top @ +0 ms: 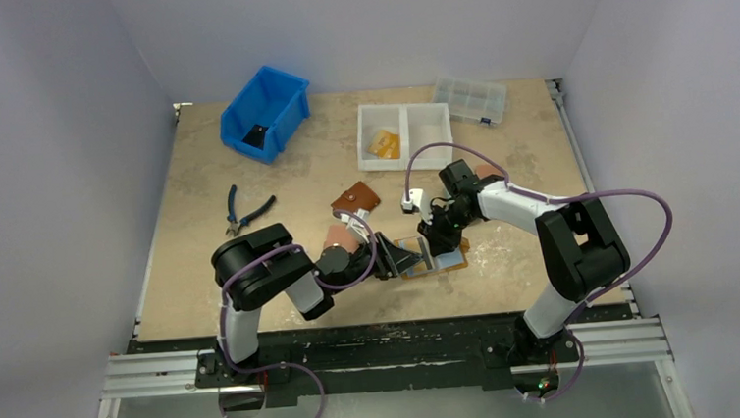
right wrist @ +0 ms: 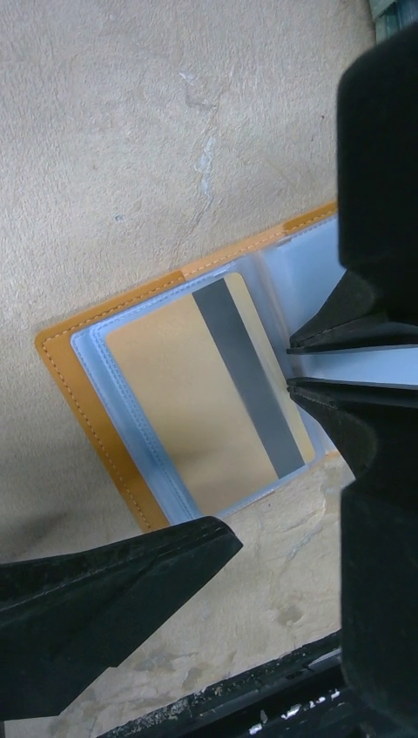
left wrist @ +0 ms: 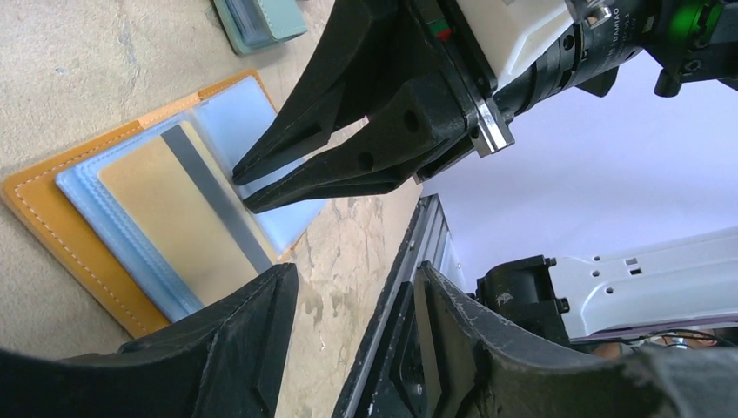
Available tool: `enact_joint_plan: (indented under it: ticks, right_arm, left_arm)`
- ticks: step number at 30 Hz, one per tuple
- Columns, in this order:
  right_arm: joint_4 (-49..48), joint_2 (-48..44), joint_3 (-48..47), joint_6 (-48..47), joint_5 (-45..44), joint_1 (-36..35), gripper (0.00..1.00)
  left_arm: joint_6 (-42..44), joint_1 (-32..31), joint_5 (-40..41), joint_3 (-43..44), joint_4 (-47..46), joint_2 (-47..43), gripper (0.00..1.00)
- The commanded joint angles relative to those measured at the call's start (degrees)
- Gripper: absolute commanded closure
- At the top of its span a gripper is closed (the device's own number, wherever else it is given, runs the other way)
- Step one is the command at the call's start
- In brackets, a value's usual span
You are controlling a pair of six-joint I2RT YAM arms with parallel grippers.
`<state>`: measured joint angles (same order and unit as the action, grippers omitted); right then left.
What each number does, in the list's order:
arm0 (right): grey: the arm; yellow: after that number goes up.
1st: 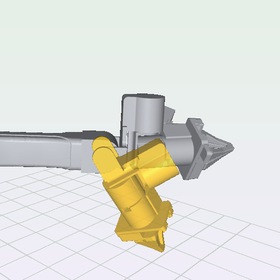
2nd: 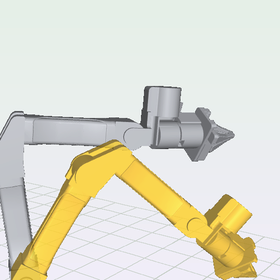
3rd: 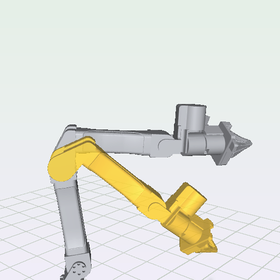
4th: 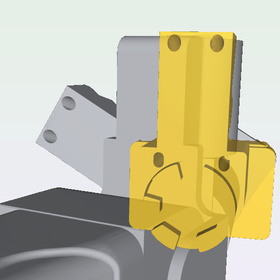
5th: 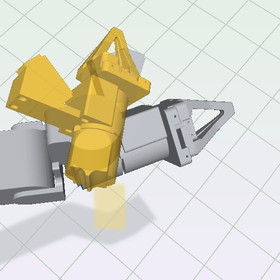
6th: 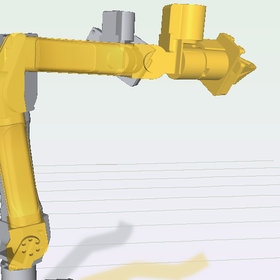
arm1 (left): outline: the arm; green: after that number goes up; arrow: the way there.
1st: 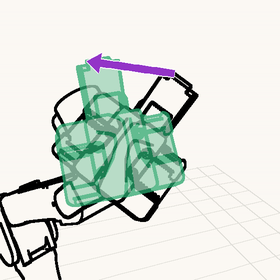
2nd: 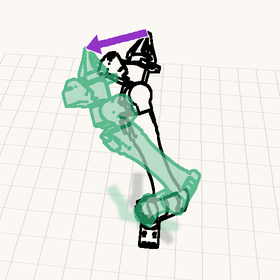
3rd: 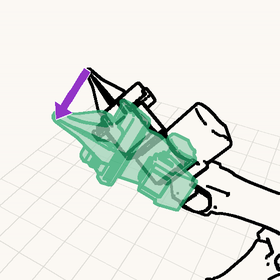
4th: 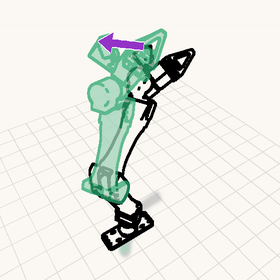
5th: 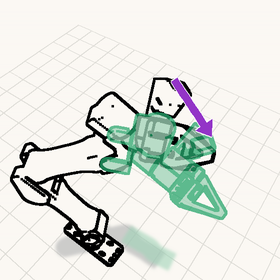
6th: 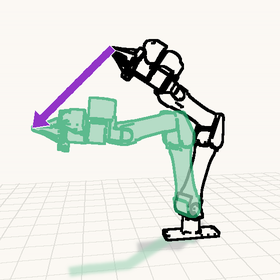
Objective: Take the credit cards out of the card holder
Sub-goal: Remove the credit card from the card holder.
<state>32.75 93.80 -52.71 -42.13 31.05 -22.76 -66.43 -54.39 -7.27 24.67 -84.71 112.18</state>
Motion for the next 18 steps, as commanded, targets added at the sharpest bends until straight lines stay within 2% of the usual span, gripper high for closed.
enact_joint_plan:
  ticks: [1,4,11,18]
  right_arm:
    - [0.3,-0.7,-1.8,1.0,1.6,0.9,0.74]
    - [0.5,-1.6,-1.9,0.9,2.3,1.8,0.73]
    - [1.1,-4.4,-2.2,1.5,6.0,3.7,0.68]
    - [0.9,-3.3,-2.9,4.7,11.4,4.3,0.63]
  left_arm:
    - [-0.1,0.3,0.3,1.5,-17.2,0.9,0.44]
    - [0.7,0.4,2.2,-0.1,-14.9,-0.6,0.43]
    - [4.8,0.5,5.0,0.1,5.1,-8.5,0.43]
    - [7.0,0.4,5.4,2.8,16.5,-10.9,0.44]
